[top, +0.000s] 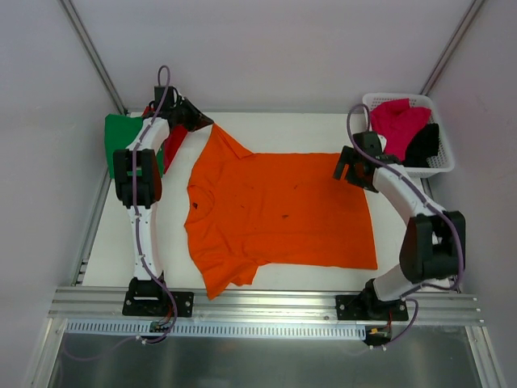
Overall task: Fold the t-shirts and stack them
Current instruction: Flatten the tshirt out
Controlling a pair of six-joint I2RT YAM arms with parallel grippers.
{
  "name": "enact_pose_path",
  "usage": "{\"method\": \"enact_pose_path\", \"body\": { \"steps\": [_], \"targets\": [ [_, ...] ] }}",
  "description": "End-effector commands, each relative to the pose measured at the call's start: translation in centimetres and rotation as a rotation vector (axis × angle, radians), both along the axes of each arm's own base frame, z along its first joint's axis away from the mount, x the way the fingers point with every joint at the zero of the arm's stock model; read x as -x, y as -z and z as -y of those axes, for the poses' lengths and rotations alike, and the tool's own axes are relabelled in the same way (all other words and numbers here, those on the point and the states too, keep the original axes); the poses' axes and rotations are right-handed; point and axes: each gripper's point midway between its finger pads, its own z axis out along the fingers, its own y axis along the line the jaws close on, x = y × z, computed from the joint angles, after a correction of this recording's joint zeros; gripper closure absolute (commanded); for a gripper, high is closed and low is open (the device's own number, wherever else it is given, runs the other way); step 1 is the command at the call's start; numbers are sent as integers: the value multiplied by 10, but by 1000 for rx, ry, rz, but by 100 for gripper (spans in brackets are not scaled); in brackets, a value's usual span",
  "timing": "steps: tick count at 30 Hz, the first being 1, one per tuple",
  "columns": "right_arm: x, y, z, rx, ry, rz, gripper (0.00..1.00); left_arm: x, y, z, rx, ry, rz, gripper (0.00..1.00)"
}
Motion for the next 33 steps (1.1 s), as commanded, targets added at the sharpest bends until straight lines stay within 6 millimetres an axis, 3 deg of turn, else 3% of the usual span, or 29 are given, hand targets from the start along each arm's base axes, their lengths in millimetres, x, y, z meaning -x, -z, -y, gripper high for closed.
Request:
{"method": "enact_pose_path", "body": {
  "steps": [1, 6, 7, 8, 10, 11, 16, 24, 33],
  "targets": [
    [-55, -16, -2, 0, 19, 44, 3, 4, -31, 3, -17, 16, 67, 100],
    [-101, 5, 4, 42, 45, -40, 5, 7, -32, 2, -22, 15, 69, 100],
    [-105, 21, 8, 54, 54, -89, 6, 7, -32, 3, -20, 18, 70, 100],
    [-119, 11, 8, 58, 60, -59, 6, 7, -33, 3, -20, 18, 70, 100],
    [-127, 22, 15, 80, 79, -83, 8, 7, -33, 3, -20, 20, 72, 100],
    [-136, 14, 18, 94, 95, -59, 9, 7, -34, 3, -20, 20, 72, 100],
    [-145, 18, 42, 142, 181, -88, 20, 8, -35, 3, -19, 23, 74, 100],
    [-161, 14, 61, 185, 213, -77, 24, 10, -39, 2, -19, 23, 80, 100],
    [-163, 42, 72, 156, 219, -153, 34, 13, -35, 2, -18, 19, 64, 100]
  ]
}}
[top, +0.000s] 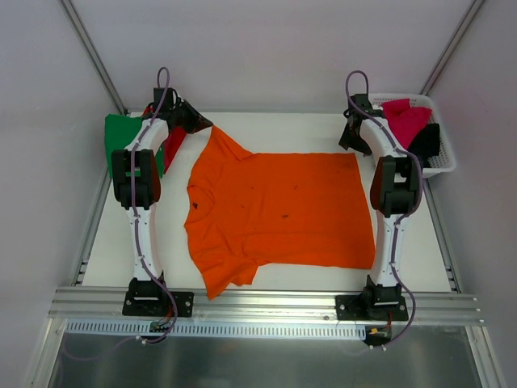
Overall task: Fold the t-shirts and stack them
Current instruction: Flatten the tshirt out
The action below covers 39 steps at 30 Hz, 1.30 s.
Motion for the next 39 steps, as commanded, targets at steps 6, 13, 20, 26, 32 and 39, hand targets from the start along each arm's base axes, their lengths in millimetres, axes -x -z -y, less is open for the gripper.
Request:
{"method": "enact_pose_path", "body": {
  "steps": [6, 13, 20, 26, 32, 39],
  "targets": [
    [14, 13, 27, -11, 20, -110, 33, 6, -33, -1, -13, 15, 69, 100],
    [21, 18, 39, 20, -23, -191, 30, 8, -29, 2, -3, 23, 57, 100],
    [25, 16, 34, -6, -65, -219, 29, 17, -24, -10, -74, 0, 52, 100],
    [23, 8, 32, -13, -68, -197, 28, 23, -28, -57, -196, -126, 35, 100],
    [19, 9, 30, -24, -74, -184, 28, 28, -33, -92, -267, -223, 12, 100],
    [8, 13, 26, -40, -90, -169, 27, 28, -26, -97, -263, -232, -14, 100]
  ]
}}
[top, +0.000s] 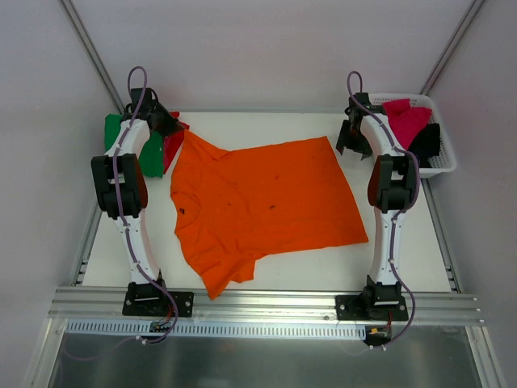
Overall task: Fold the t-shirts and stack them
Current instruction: Flatten the tshirt out
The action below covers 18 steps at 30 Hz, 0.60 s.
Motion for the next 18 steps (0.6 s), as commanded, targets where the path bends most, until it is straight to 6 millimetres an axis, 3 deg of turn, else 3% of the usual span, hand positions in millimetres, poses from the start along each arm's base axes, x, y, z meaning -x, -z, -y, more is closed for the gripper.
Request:
{"method": "enact_pose_path", "body": {
  "steps": [1, 10, 18],
  "targets": [
    [-6, -3, 35, 27, 44, 0, 27, 2, -14, 0, -12, 10, 13, 100],
    [-37, 6, -9, -182, -74, 57, 26, -3, -3, 13, 57, 63, -2, 100],
    [-67, -14, -58, -425, -194, 177, 22, -4, -2, 21, 69, 85, -3, 100]
  ]
}}
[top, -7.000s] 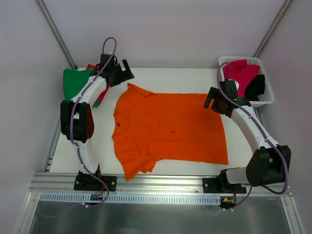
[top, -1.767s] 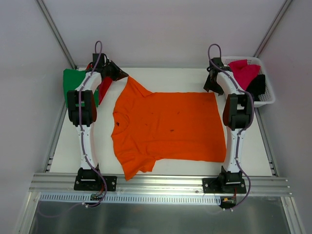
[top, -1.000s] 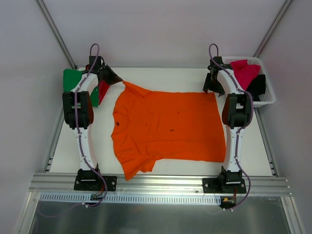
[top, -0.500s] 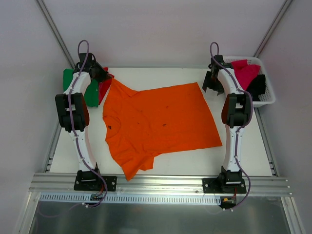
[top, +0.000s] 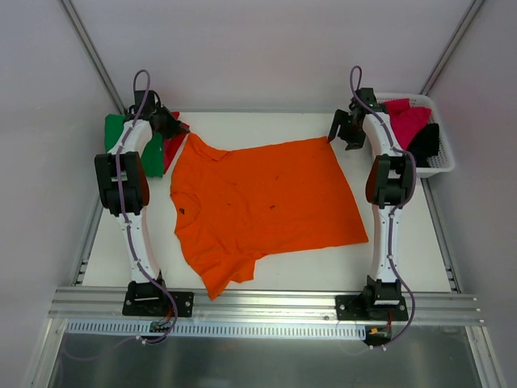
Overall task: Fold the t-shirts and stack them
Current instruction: Flatten the tshirt out
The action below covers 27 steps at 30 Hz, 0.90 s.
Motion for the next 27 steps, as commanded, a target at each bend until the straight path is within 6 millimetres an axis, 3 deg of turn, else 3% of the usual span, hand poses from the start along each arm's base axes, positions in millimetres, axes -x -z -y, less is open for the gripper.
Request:
{"method": "enact_pose_path", "body": {
  "steps": [1, 5, 11, 17, 22, 27],
  "targets": [
    [-20, -22, -16, -138, -53, 93, 22, -5, -19, 9, 20, 34, 39, 100],
    [-27, -30, -45, -297, -127, 131, 19, -7, -17, 19, 52, 72, 40, 100],
    [-25, -37, -74, -317, -288, 174, 16, -8, -15, 27, 74, 102, 41, 100],
    [-37, -40, -57, -116, -247, 209, 11, -7, -14, 35, 91, 121, 37, 100],
    [-47, -38, -43, -25, -236, 238, 3, -4, -9, 43, 112, 153, 26, 100],
    [-54, -32, -31, 41, -224, 252, 1, -4, -4, 45, 125, 168, 22, 100]
  ]
}}
